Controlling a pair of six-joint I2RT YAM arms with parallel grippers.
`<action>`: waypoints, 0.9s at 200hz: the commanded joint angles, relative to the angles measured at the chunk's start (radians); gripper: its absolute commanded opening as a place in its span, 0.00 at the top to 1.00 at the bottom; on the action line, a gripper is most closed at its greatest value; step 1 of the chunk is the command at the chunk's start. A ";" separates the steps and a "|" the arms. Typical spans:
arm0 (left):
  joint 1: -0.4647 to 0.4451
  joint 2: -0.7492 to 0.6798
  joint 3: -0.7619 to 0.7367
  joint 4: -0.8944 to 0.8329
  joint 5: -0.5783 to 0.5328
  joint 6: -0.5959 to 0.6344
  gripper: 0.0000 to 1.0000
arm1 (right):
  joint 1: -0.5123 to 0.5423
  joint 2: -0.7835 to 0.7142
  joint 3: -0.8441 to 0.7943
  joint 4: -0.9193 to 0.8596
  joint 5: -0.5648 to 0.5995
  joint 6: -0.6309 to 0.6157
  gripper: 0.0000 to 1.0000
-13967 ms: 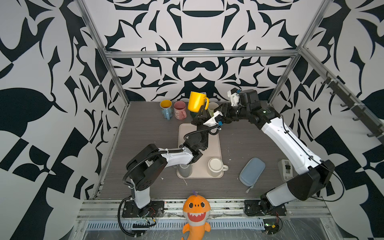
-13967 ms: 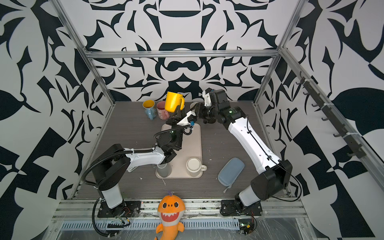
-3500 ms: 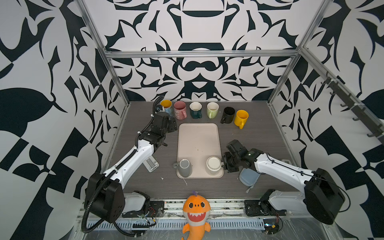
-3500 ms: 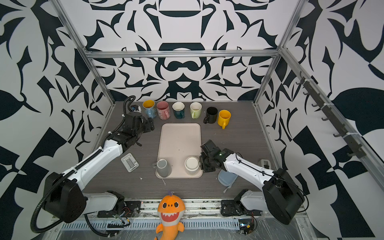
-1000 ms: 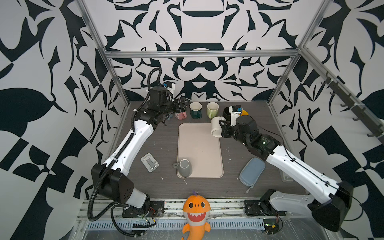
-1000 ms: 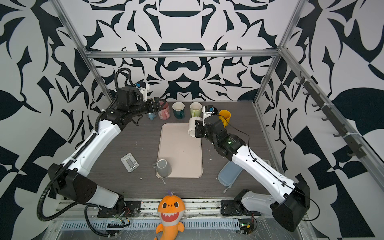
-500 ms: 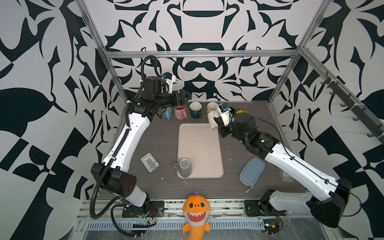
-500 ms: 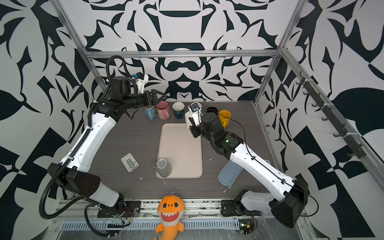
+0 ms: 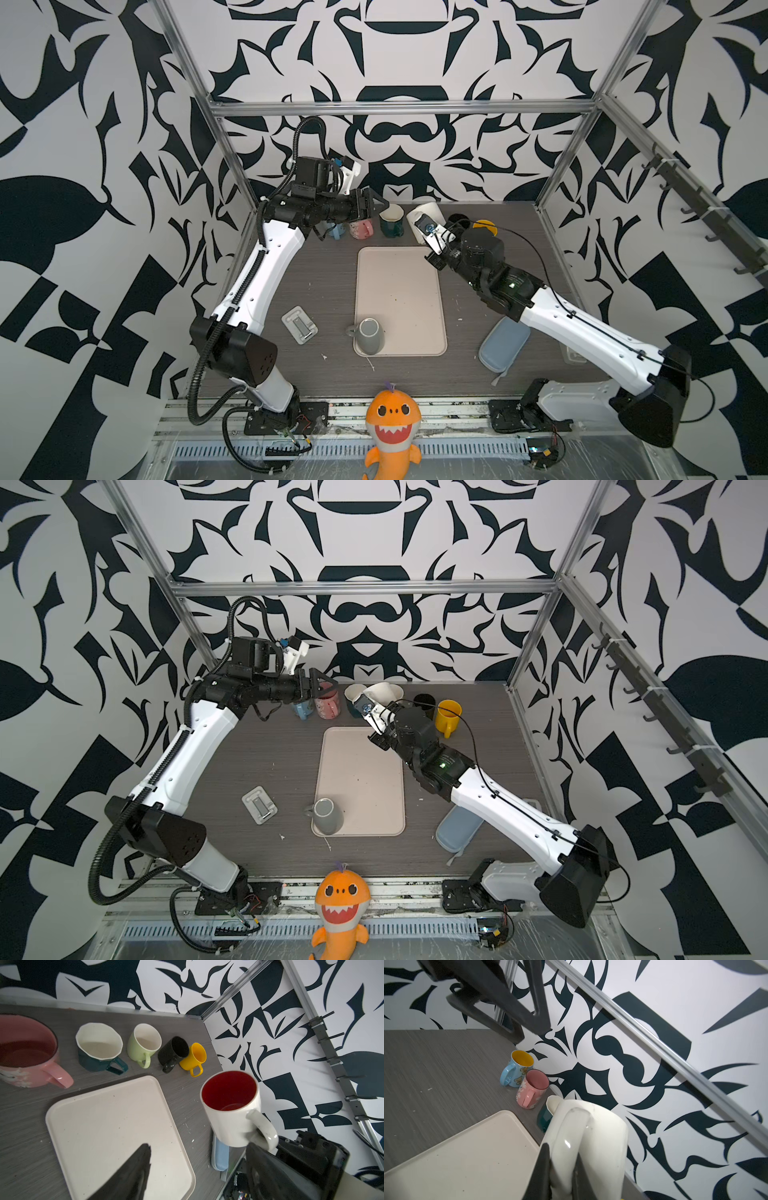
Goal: Turn the mug right side up
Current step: 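Close the left gripper on the white mug's handle beside the right gripper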
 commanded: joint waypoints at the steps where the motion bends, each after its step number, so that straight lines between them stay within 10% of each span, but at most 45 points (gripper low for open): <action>1: 0.004 0.013 0.058 -0.089 0.051 -0.003 0.25 | 0.040 -0.001 0.001 0.230 0.074 -0.220 1.00; 180: 0.002 0.046 0.118 -0.194 0.092 0.074 0.27 | 0.099 0.276 -0.087 1.002 0.174 -0.920 1.00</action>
